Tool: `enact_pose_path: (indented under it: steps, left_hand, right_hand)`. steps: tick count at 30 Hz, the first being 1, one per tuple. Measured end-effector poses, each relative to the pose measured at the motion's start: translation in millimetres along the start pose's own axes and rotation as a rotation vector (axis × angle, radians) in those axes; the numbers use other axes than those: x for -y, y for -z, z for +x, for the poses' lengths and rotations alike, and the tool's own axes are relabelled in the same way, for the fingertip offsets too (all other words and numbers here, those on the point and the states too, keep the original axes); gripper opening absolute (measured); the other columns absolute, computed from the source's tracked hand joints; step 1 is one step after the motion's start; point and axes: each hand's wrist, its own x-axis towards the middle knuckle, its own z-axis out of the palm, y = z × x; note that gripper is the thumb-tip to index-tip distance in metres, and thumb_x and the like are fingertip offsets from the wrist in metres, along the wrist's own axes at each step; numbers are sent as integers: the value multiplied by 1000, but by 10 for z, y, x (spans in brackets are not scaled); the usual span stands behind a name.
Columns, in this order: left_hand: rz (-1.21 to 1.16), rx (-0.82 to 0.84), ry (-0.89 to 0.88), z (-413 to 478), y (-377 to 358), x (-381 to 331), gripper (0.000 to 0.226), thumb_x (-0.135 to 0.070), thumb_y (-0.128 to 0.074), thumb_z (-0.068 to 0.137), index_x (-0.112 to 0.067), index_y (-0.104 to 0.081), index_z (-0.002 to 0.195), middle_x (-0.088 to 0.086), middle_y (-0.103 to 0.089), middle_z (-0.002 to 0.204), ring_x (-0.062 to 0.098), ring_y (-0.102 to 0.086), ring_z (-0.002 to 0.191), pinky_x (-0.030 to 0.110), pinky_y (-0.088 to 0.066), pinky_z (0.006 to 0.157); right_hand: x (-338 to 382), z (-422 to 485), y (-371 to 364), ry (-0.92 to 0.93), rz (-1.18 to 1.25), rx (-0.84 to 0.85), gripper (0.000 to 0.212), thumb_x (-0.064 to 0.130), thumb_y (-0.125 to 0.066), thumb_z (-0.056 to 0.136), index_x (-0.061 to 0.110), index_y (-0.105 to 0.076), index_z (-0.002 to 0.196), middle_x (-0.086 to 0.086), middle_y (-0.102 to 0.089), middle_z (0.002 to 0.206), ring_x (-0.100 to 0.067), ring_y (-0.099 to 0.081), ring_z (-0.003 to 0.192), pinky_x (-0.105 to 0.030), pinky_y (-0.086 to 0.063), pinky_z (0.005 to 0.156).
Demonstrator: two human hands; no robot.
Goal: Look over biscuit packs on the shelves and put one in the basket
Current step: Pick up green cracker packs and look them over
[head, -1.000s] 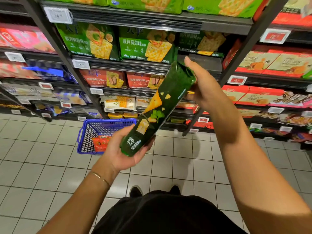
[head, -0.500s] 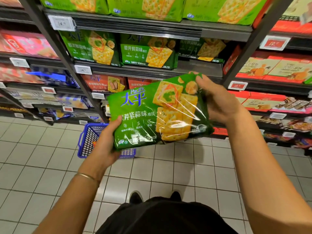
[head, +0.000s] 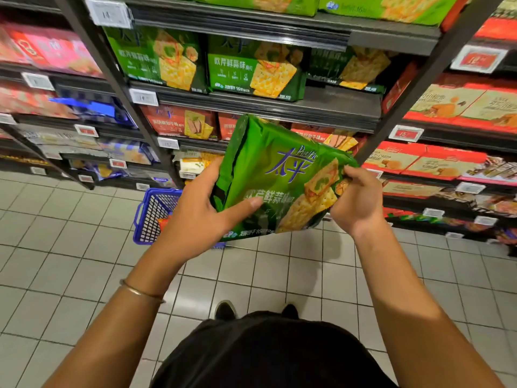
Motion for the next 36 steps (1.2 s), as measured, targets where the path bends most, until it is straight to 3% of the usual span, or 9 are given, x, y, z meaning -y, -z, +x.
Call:
enact_pose_path:
  steps: [6, 10, 12, 14, 18, 23, 26, 31, 36]
  left_hand:
    - [-4, -72, 22, 4, 109, 39, 53, -21, -82, 85, -19, -61, 133, -10, -75, 119, 8, -71, 111, 24, -58, 92]
    - [114, -77, -47, -7, 288, 81, 59, -2, -86, 81, -26, -62, 129, -27, -72, 116, -5, -68, 109, 13, -52, 92]
    - [208, -80, -204, -34, 326, 55, 57, -7, -84, 83, -31, -61, 129, -24, -69, 124, 1, -65, 118, 20, -50, 100]
    - [296, -81, -357, -37, 343, 40, 43, -12, -80, 87, -21, -64, 127, -7, -66, 135, 19, -62, 128, 39, -48, 109]
    - [422, -86, -445, 20, 357, 36, 37, -21, -78, 92, -18, -68, 127, 4, -67, 138, 28, -61, 130, 61, -46, 105]
    - [408, -122, -367, -5, 260, -145, 50, -17, -78, 87, -24, -64, 135, -10, -67, 133, 20, -64, 124, 57, -51, 98]
    - [325, -165, -273, -16, 120, -406, 62, -47, -87, 79, -42, -58, 134, -16, -70, 121, 18, -70, 112, 50, -59, 89]
    - [575, -153, -54, 161, -56, -790, 64, -70, -77, 67, -45, -59, 123, -16, -75, 95, 16, -72, 90, 43, -59, 78]
    - [565, 71, 105, 258, -16, -873, 60, -73, -64, 75, -44, -62, 127, -19, -73, 101, 8, -70, 95, 41, -59, 83]
  right_hand:
    - [32, 72, 53, 62, 37, 118, 44, -1, -44, 89, 0, -50, 133, -31, -54, 139, -47, -56, 128, -63, -39, 116]
    - [116, 49, 139, 155, -22, 361, 57, -13, -47, 60, 10, -54, 112, -15, -69, 113, -35, -66, 106, -45, -55, 92]
    - [140, 41, 177, 188, -65, 449, 60, -16, -48, 57, 13, -53, 109, -13, -68, 124, -34, -64, 113, -40, -56, 87]
    - [132, 27, 179, 194, -79, 474, 62, -21, -43, 59, 14, -52, 110, -17, -57, 139, -36, -59, 121, -38, -59, 82]
    - [90, 40, 206, 177, -69, 478, 65, -24, -39, 62, 15, -53, 113, -22, -44, 154, -40, -57, 129, -45, -59, 86]
    - [65, 176, 269, 122, -8, 400, 72, -18, -41, 70, 10, -52, 135, -19, -58, 139, -36, -60, 122, -44, -56, 93]
    - [-85, 266, 269, -33, 133, 316, 83, 2, -52, 72, -3, -38, 154, -23, -52, 149, -42, -50, 139, -52, -40, 117]
    - [-424, 292, 229, -158, 224, 325, 71, 23, -50, 81, 2, -48, 149, -25, -50, 154, -44, -44, 145, -60, -30, 121]
    - [-546, 259, 322, -193, 102, 271, 68, 27, -49, 87, 8, -49, 152, -21, -54, 152, -41, -49, 140, -60, -32, 120]
